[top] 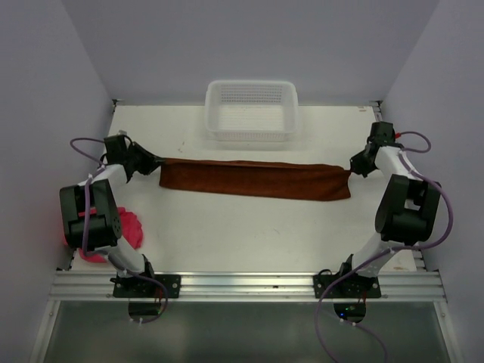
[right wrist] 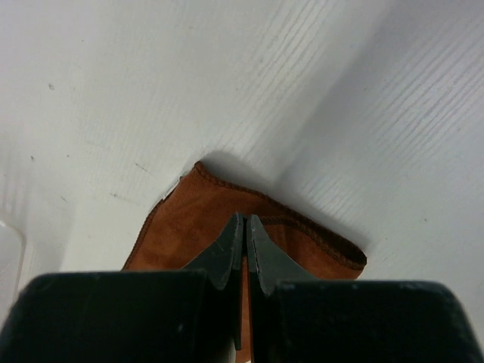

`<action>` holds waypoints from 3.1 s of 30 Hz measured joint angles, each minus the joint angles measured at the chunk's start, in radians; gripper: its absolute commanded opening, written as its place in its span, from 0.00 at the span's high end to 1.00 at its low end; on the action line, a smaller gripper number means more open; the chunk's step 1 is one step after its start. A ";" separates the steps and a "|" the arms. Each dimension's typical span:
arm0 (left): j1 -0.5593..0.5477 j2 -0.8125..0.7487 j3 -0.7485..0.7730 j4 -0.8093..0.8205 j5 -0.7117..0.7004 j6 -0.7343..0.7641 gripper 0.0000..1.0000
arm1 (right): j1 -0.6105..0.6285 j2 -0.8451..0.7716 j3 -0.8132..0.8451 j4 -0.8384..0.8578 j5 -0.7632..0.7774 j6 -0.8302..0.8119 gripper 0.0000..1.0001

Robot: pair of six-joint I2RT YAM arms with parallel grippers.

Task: Roll the towels
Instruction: Fold the towel

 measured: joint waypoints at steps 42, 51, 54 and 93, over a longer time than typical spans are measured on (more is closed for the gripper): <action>-0.093 -0.001 0.093 -0.082 -0.107 0.116 0.55 | -0.002 -0.001 0.077 -0.015 0.004 -0.068 0.39; -0.107 0.001 0.090 -0.158 -0.209 0.160 0.61 | -0.002 -0.003 0.042 -0.014 -0.023 -0.069 0.44; -0.120 0.002 0.090 -0.174 -0.232 0.171 0.64 | -0.002 -0.003 0.037 -0.012 -0.027 -0.069 0.45; -0.151 0.166 0.185 -0.192 -0.283 0.178 0.76 | -0.002 0.032 0.028 0.032 -0.062 -0.068 0.55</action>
